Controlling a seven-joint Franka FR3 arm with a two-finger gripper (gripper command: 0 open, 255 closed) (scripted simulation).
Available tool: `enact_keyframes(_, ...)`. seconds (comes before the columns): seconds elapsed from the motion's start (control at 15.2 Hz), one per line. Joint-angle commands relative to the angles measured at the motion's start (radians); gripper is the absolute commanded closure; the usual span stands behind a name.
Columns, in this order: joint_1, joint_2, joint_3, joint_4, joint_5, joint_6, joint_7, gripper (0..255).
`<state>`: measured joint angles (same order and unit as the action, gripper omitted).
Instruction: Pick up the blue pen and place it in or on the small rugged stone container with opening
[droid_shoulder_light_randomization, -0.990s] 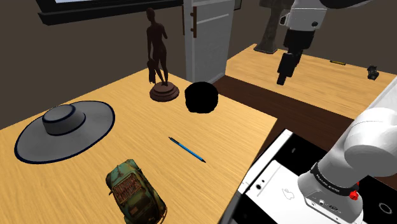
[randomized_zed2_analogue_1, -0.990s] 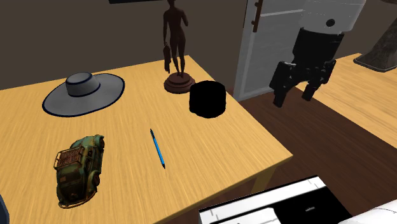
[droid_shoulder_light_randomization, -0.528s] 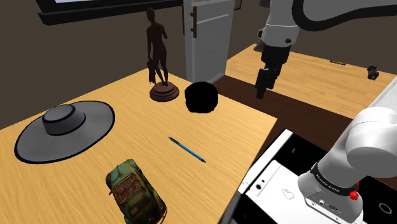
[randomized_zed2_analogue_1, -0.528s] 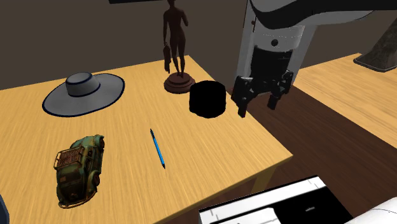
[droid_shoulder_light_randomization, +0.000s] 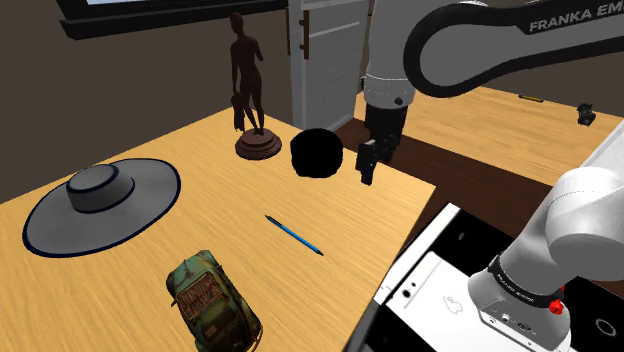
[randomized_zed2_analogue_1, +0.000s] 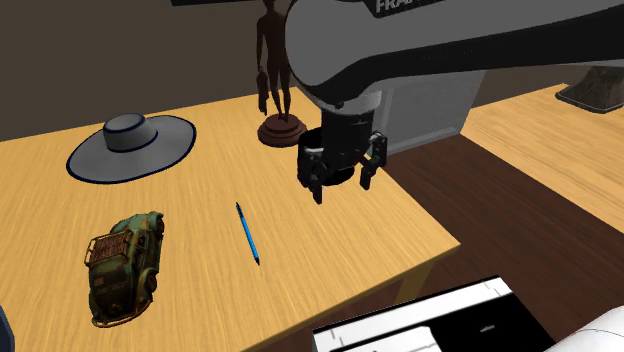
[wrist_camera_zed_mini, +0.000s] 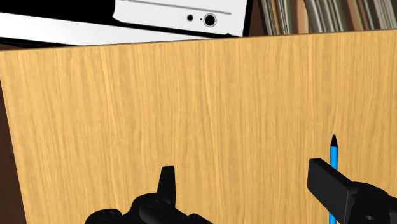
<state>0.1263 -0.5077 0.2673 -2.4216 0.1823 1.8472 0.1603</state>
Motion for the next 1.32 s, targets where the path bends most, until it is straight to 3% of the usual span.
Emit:
enact_keyframes(0.0,0.008,0.054,0.037,0.019,0.003,0.037,0.038,0)
enact_keyframes(0.46,0.030,0.289,0.171,0.133,-0.042,0.156,0.199,0)
enact_keyframes(0.92,0.068,0.556,0.259,0.298,-0.179,0.225,0.388,0)
enact_keyframes(1.25,0.073,0.586,0.258,0.257,-0.196,0.291,0.400,0)
